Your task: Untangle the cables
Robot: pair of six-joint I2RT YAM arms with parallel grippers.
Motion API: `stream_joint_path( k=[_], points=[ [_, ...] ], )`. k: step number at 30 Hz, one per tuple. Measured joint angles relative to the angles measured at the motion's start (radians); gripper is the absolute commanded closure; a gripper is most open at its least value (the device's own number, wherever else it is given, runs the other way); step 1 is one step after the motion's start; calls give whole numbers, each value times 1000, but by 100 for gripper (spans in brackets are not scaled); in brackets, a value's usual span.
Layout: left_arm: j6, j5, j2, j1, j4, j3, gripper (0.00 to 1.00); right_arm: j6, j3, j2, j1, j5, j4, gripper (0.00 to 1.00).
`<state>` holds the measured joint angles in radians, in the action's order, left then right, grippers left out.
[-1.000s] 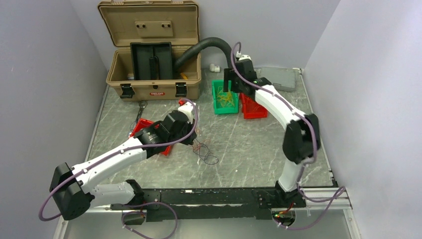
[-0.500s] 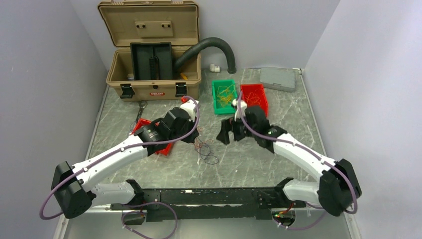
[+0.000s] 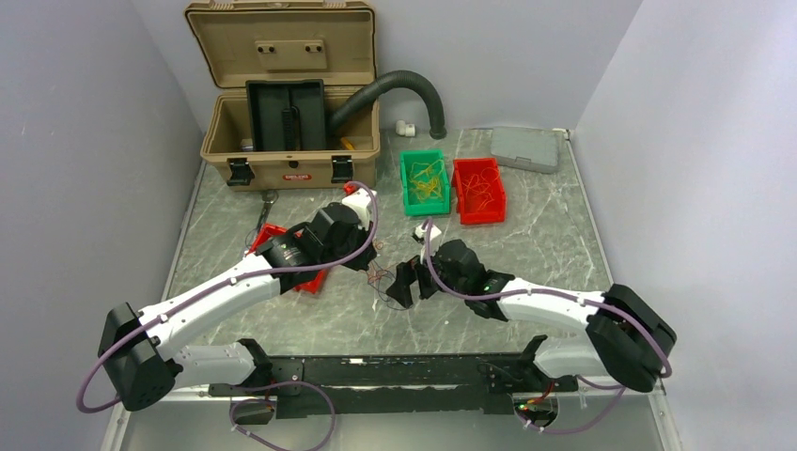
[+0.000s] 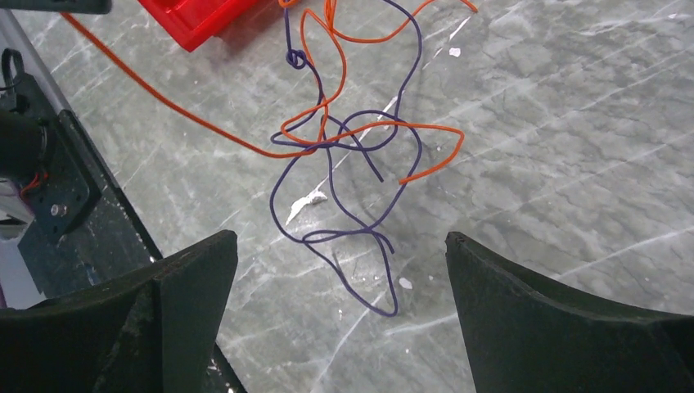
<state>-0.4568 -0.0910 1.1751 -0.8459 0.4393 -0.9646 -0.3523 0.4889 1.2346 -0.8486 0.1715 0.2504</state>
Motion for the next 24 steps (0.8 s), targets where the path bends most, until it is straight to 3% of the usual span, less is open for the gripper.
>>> stream_joint_path(
  k=[13, 24],
  points=[
    [12, 54, 0, 0, -8, 0, 100, 47, 0, 56, -34, -14, 196, 0],
    [70, 187, -17, 0, 11, -56, 100, 275, 19, 10, -36, -9, 247, 0]
  ],
)
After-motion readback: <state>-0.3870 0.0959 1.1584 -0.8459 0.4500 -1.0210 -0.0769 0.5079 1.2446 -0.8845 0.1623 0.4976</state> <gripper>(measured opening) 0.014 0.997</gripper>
